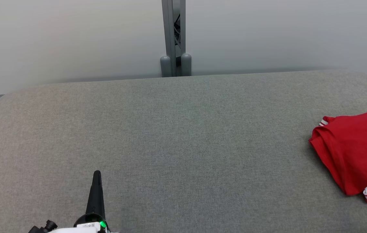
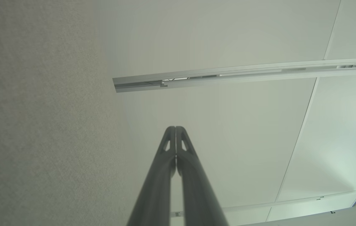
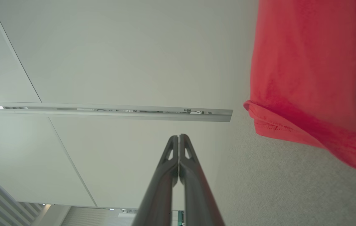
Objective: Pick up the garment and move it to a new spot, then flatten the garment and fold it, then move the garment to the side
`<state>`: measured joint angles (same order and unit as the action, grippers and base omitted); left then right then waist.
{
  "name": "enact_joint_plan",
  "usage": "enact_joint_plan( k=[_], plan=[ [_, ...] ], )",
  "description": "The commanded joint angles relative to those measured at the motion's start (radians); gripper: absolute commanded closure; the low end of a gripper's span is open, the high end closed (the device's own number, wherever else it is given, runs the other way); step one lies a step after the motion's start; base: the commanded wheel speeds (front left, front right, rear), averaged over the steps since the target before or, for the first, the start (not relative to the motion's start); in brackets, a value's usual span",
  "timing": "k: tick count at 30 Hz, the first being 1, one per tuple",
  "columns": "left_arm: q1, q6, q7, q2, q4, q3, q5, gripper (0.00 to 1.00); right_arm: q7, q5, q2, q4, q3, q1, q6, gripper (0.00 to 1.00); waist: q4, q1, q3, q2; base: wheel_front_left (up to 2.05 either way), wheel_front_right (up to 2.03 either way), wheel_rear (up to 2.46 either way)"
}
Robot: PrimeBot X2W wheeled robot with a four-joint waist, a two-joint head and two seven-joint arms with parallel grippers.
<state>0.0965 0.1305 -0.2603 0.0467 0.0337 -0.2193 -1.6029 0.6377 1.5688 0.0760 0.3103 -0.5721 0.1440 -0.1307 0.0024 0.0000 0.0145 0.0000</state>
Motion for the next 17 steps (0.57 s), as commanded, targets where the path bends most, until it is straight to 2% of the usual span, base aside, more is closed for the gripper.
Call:
enact_joint_plan(
  k=[1, 17],
  plan=[
    [0.008, 0.005, -0.003, 0.003, -0.004, 0.004, 0.0, 1.0, 0.006, 0.004, 0.006, 0.002, -0.002, 0.005, 0.0, 1.0, 0.0, 0.0, 0.0, 0.0, 0.0, 0.0, 0.0],
    [0.008, 0.005, -0.003, 0.003, -0.004, 0.004, 0.0, 1.0, 0.007, 0.004, 0.006, 0.001, -0.002, 0.005, 0.0, 1.0, 0.0, 0.0, 0.0, 0.0, 0.0, 0.0, 0.0]
  ],
)
